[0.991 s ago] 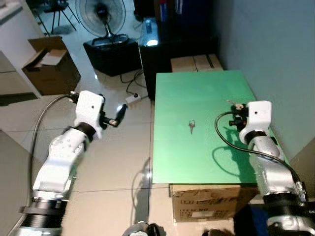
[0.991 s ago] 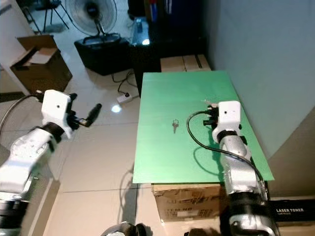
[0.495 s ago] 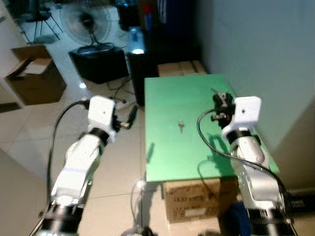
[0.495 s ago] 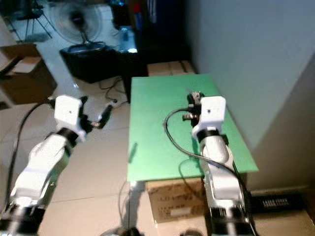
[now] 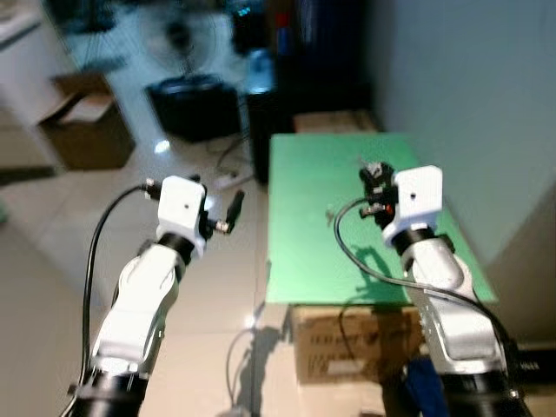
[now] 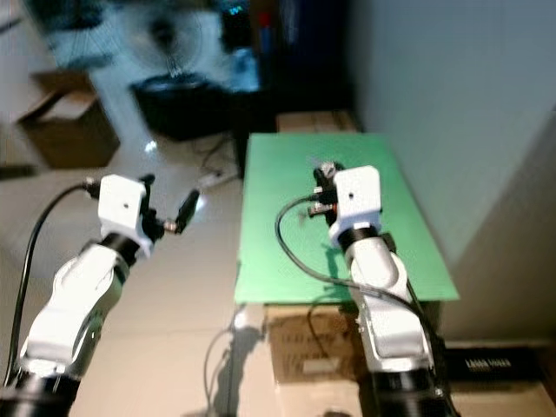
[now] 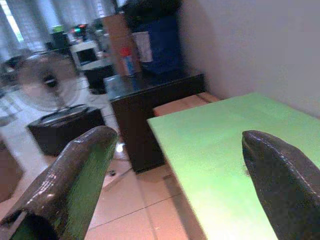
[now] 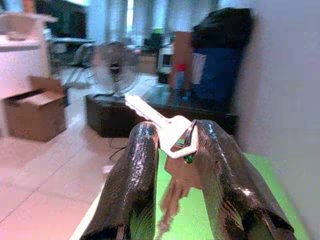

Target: Hang keys on a hook

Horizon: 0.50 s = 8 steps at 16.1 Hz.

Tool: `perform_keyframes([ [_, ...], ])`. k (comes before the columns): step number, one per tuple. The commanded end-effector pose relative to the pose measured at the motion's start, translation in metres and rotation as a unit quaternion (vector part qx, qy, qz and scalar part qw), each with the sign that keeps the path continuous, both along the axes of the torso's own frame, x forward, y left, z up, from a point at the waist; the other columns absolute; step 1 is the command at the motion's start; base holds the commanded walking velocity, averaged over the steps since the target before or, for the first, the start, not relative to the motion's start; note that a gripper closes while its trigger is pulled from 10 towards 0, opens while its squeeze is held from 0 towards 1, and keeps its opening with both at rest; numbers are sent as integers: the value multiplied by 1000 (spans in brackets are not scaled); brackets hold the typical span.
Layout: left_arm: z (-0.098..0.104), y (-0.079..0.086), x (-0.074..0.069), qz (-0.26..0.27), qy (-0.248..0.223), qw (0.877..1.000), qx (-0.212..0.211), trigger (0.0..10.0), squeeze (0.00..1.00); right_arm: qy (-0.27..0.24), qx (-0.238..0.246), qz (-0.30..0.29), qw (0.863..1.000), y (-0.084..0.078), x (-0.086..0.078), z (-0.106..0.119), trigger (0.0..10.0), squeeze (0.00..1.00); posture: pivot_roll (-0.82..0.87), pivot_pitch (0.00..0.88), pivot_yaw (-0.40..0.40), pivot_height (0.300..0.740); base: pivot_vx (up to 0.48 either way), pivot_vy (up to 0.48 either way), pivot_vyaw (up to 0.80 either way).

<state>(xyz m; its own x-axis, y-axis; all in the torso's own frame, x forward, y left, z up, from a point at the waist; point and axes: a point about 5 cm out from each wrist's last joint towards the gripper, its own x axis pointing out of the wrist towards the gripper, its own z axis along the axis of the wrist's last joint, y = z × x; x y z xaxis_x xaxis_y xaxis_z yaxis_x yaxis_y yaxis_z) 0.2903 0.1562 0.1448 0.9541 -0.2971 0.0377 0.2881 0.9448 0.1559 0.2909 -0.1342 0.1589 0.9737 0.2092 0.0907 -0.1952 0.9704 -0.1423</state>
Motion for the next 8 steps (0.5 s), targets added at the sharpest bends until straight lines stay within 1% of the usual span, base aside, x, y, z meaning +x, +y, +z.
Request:
perform_keyframes([
  [1, 4, 6, 2, 17, -5, 1000, 7, 10000, 0, -7, 1, 14, 1000, 8, 1, 6, 10000, 0, -72, 0, 107, 740, 0, 0, 800],
  [2, 1, 7, 1, 31, -3, 999, 8, 10000, 0, 2, 0, 17, 1000, 8, -1, 1, 10000, 0, -73, 0, 96, 740, 0, 0, 800],
  [4, 0, 4, -1, 37, -5, 999, 8, 10000, 0, 12, 5, 22, 1000, 8, -4, -3, 10000, 0, -77, 0, 85, 740, 0, 0, 800],
  [8, -4, -5, -2, 32, -4, 999, 11, 10000, 0, 31, 7, 42, 999, 11, -7, -10, 10000, 0, -86, 0, 76, 740, 0, 0, 800],
])
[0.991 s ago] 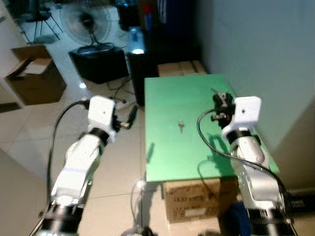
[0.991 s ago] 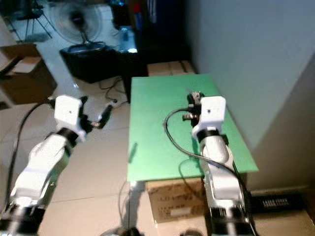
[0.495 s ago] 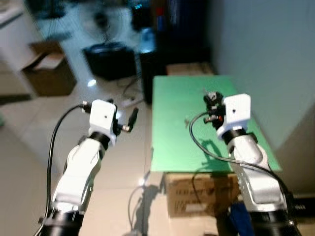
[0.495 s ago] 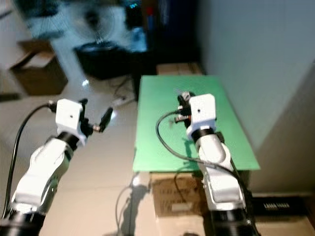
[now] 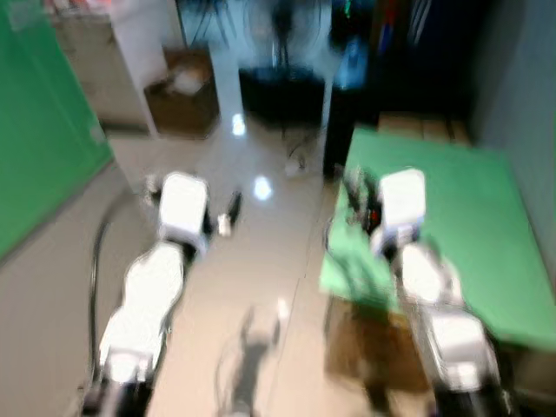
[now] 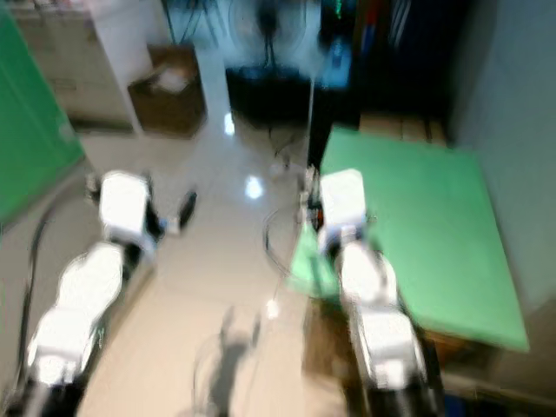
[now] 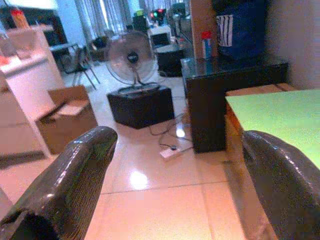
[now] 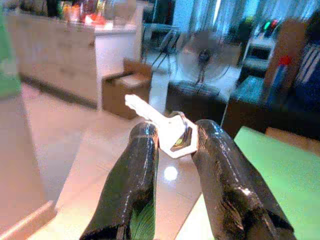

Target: Hang keys on a hook

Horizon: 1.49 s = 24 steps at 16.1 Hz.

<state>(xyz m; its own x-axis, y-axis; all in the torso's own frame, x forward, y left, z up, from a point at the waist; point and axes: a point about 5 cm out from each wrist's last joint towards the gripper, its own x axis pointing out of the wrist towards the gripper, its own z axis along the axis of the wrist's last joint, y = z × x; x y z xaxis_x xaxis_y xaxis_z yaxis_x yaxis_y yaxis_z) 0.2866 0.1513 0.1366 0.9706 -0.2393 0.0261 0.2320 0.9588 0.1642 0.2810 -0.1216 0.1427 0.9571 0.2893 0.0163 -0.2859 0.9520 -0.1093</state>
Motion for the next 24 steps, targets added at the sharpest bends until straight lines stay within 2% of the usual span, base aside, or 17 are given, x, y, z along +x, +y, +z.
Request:
perform_keyframes([
  [1, 1, -4, 0, 4, -5, 1000, 5, 10000, 0, 5, -3, 7, 1000, -2, 0, 0, 10000, 0, -82, 0, 65, 740, 0, 0, 800],
  [6, -13, -2, -10, 20, 14, 1000, -5, 10000, 0, 63, -2, -21, 998, -13, -5, -29, 10000, 0, -64, 0, 38, 740, 0, 0, 800],
  [10, -16, -4, -9, 27, 14, 999, -15, 10000, 0, 68, -5, -19, 997, -13, -6, -33, 10000, 0, -90, 0, 42, 740, 0, 0, 800],
  [15, -20, -12, -10, 7, 23, 1000, -2, 10000, 0, 82, -8, -28, 996, -20, -12, -42, 10000, 0, -77, 0, 32, 740, 0, 0, 800],
  [17, -22, -15, -15, -4, 23, 1000, 1, 10000, 0, 92, -6, -31, 995, -22, -12, -48, 10000, 0, -61, 0, 23, 740, 264, 0, 800],
  [24, -22, -13, -15, -8, 22, 1000, 7, 10000, 0, 96, -5, -21, 995, -16, -14, -54, 10000, 0, -64, 0, 46, 740, 325, 0, 800],
])
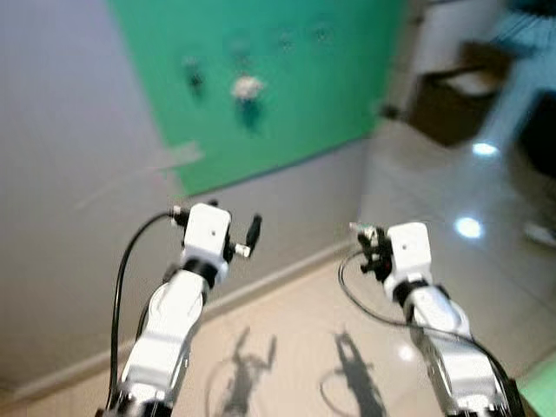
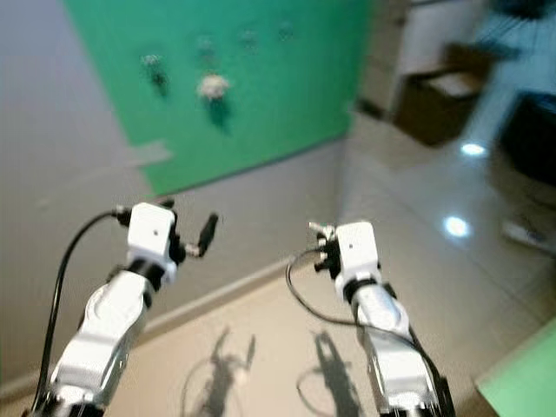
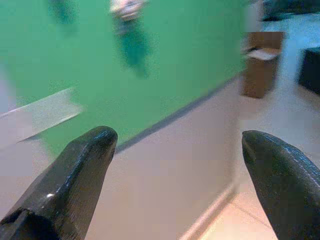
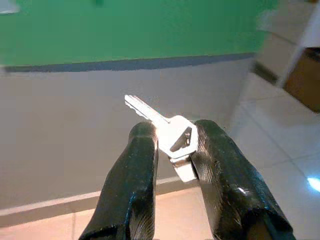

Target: Hang keys on a hook

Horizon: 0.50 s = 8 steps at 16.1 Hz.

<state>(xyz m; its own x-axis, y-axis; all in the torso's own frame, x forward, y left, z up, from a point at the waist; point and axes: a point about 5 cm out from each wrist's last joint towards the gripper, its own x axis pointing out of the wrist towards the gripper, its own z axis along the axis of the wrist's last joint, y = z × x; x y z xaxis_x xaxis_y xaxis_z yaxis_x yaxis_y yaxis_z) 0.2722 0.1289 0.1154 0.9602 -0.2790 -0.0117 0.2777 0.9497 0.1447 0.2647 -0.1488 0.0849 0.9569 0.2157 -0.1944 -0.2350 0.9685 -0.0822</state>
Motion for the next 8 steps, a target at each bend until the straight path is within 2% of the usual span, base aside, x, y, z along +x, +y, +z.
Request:
perform_keyframes([
  [1, -1, 10, 1, 10, 2, 1000, 12, 10000, 0, -11, 11, 16, 1000, 12, 4, 5, 10000, 0, -69, 0, 52, 740, 330, 0, 800],
  [5, 0, 6, 4, 4, 2, 1000, 10, 10000, 0, -16, 10, 17, 1000, 12, 6, 6, 10000, 0, -70, 0, 69, 740, 329, 0, 800],
  [7, 0, 11, 5, 13, 5, 1000, 11, 10000, 0, -17, 12, 22, 1000, 15, 9, 6, 10000, 0, -47, 0, 55, 740, 319, 0, 800],
  [8, -1, 16, 3, 29, 10, 999, -11, 10000, 0, -16, 14, 35, 999, 20, 10, 6, 10000, 0, -42, 0, 49, 740, 0, 0, 800],
])
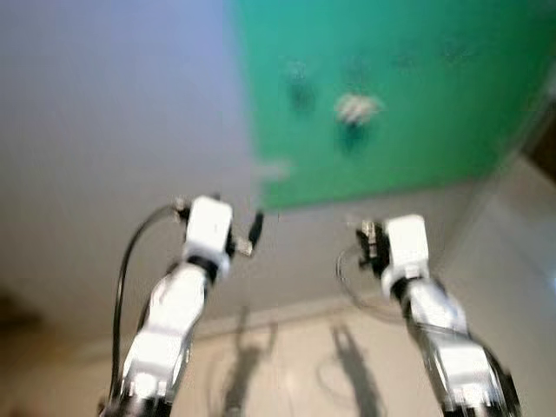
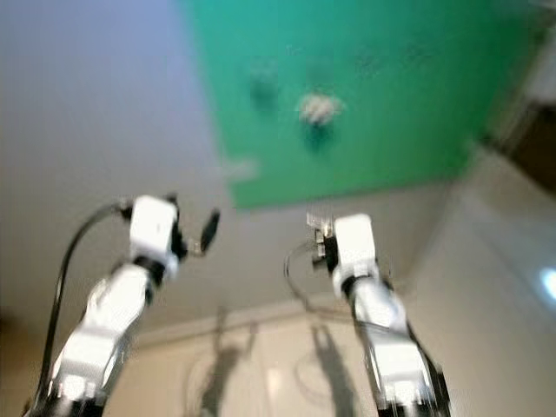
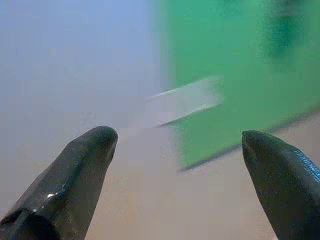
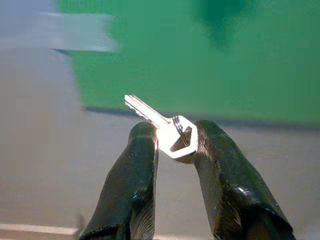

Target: Hang keys on a hook

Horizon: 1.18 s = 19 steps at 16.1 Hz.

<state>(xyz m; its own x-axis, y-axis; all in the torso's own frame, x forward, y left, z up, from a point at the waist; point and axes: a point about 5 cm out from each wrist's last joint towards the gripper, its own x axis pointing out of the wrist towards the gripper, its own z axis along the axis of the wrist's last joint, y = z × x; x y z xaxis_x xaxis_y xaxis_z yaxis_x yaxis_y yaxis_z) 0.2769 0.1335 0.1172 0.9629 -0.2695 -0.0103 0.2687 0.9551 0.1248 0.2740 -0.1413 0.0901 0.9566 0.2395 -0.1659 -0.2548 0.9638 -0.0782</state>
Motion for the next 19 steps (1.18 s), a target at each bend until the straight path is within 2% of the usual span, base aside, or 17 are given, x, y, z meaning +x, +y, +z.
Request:
perform_keyframes([
  [1, -4, 12, -3, 24, 14, 1000, -8, 10000, 0, -3, 9, 33, 999, 16, 2, 1, 10000, 0, -38, 0, 45, 740, 0, 0, 800],
  [5, -5, 11, -3, 25, 2, 1000, 5, 10000, 0, -5, 0, 49, 999, 15, 4, 3, 10000, 0, -39, 0, 14, 740, 0, 0, 800],
  [12, -9, 7, -5, 30, 8, 1000, 3, 10000, 0, 0, -15, 37, 999, -1, -1, 3, 10000, 0, -73, 0, 17, 740, 0, -444, 800],
  [19, -6, 8, 1, 13, 5, 1000, 16, 10000, 0, -3, -10, 18, 1000, 0, -3, 3, 10000, 0, -71, 0, 45, 740, 0, -463, 800],
])
